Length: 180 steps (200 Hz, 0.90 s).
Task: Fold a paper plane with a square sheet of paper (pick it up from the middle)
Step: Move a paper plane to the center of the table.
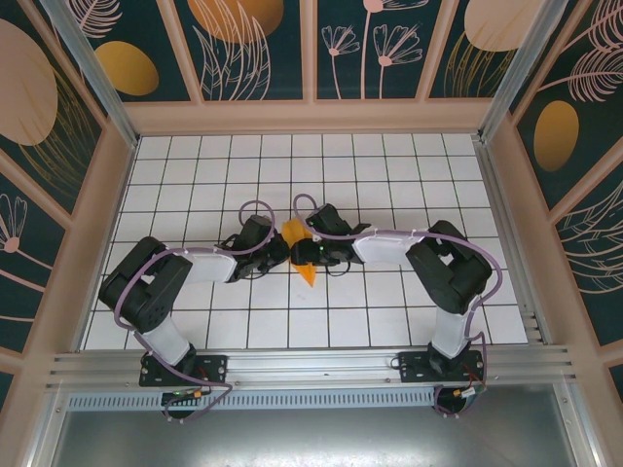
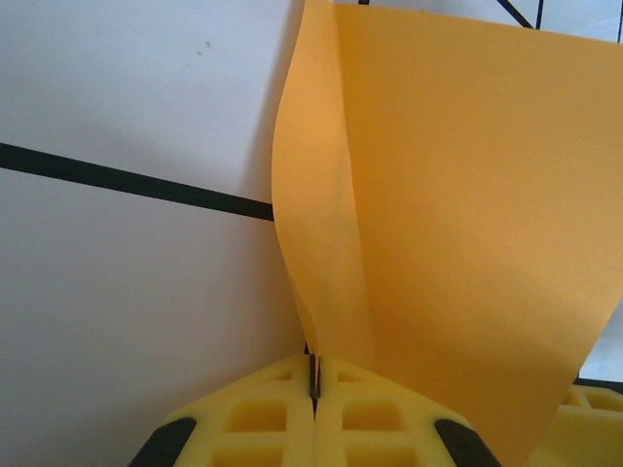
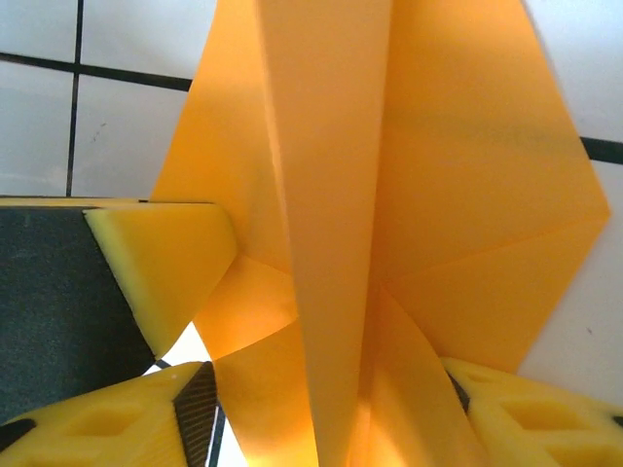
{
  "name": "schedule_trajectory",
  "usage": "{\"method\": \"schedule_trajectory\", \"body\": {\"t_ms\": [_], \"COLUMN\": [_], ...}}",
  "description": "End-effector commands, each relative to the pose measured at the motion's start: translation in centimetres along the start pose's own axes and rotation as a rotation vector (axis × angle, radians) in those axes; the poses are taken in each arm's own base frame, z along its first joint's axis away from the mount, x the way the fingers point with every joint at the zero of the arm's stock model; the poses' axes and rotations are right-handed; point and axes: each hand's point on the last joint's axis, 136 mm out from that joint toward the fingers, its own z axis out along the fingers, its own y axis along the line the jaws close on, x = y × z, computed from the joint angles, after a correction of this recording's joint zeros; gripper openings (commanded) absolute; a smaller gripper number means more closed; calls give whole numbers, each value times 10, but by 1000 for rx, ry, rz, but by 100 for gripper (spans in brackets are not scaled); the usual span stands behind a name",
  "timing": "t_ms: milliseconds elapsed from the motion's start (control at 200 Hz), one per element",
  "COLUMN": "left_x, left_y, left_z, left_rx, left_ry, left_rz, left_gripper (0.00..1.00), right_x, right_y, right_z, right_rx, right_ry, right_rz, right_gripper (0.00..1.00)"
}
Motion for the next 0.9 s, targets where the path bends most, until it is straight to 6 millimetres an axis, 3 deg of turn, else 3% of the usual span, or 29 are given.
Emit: {"method": "schedule_trajectory", "body": {"t_ms": [0,130,300,600,896], "left_x": [-2,-2,-2,-4,-21], "left_y": [-1,-1,-4,-11,-15], "left_z": [-1,-1,-2,-6,-24], "left_rx": [17,17,26,50,0], "left_ry": [-7,-5,-6,-8,-71], "left_rz": [12,15,17,22,50], "left_gripper": [0,0,0,0,38], "right_x": [4,5,7,4,1], "right_y": [-1,6,0,-18,-23], "right_z": [1,-4,-3,2,4], "right_rx": [10,-29,3,156,243], "right_ry": [5,-7,-3,-25,-46], "right_rz": [-11,-35,-48,-33,-14], "right_gripper": [67,74,73,49,38]}}
